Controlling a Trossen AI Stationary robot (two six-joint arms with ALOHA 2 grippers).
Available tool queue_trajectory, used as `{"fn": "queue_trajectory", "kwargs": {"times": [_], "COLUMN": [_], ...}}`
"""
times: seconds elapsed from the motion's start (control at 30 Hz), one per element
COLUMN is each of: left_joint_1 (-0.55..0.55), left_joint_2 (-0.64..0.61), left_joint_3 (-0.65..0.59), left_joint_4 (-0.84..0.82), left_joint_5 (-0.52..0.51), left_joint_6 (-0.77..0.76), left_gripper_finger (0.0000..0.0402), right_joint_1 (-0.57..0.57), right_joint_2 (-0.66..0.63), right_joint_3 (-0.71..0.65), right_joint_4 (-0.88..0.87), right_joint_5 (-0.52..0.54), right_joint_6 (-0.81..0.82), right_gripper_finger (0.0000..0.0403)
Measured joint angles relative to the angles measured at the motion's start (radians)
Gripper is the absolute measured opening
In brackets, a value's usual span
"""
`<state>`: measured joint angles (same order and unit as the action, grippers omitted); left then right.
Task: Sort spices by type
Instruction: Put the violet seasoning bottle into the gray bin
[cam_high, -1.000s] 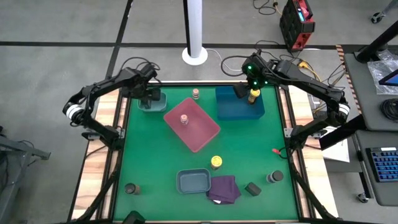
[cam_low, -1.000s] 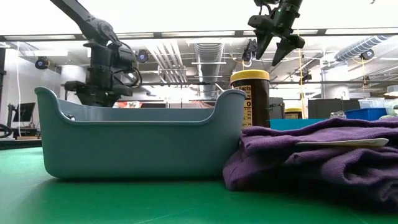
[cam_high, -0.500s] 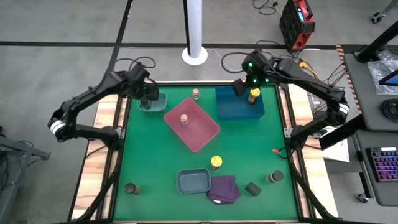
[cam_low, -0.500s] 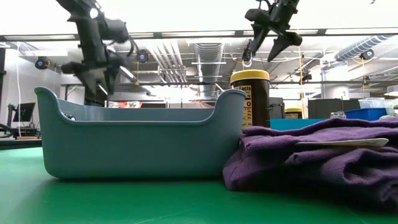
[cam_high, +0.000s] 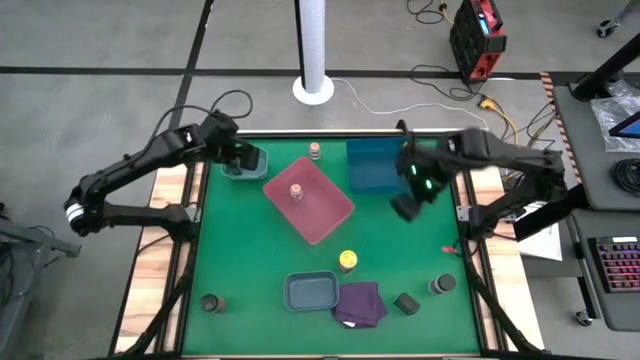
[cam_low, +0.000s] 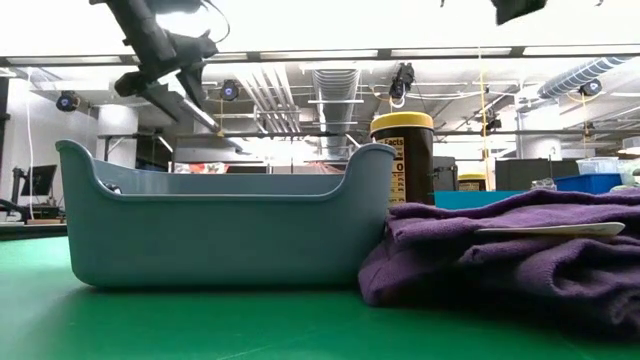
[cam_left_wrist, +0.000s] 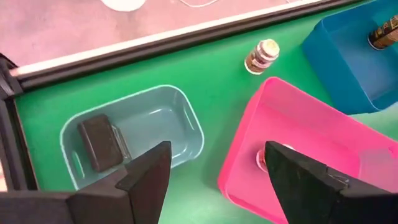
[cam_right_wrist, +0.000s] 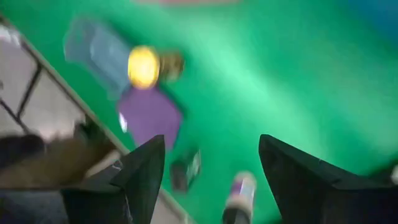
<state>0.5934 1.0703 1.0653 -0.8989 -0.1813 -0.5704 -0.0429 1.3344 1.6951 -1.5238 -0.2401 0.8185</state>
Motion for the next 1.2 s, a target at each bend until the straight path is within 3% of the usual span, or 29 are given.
{"fn": "queue_trajectory", "kwargs": {"times": [0.2,0.27,0.37,0.53,0.8,1.2], "left_joint_1": [0.000,0.000,0.000,0.000,0.000,0.000], "left_joint_2": [-0.012,-0.012,-0.010,-0.011,-0.010,-0.011], "left_joint_3": [0.000,0.000,0.000,0.000,0.000,0.000], "left_joint_4": [0.002,0.006,0.013,0.048,0.058,0.058], "left_joint_5": [-0.003,-0.003,-0.003,-0.003,-0.003,-0.003], "left_joint_6": [0.059,0.068,0.070,0.090,0.091,0.088], "left_gripper_finger": [0.0242,0.0242,0.0242,0.0243,0.0243,0.0243], "right_joint_1": [0.310,0.395,0.493,0.623,0.688,0.716], "right_joint_2": [0.000,0.000,-0.012,-0.067,-0.151,-0.171], "right_joint_3": [0.000,0.000,-0.012,-0.076,-0.304,-0.518], "right_joint_4": [-0.019,-0.048,-0.045,-0.047,-0.004,0.174], "right_joint_5": [0.000,-0.006,-0.030,0.021,0.039,-0.003], "right_joint_6": [0.196,0.327,0.554,0.803,1.052,1.180], "right_gripper_finger": [0.0264,0.0276,0.0298,0.0333,0.0337,0.0347]}}
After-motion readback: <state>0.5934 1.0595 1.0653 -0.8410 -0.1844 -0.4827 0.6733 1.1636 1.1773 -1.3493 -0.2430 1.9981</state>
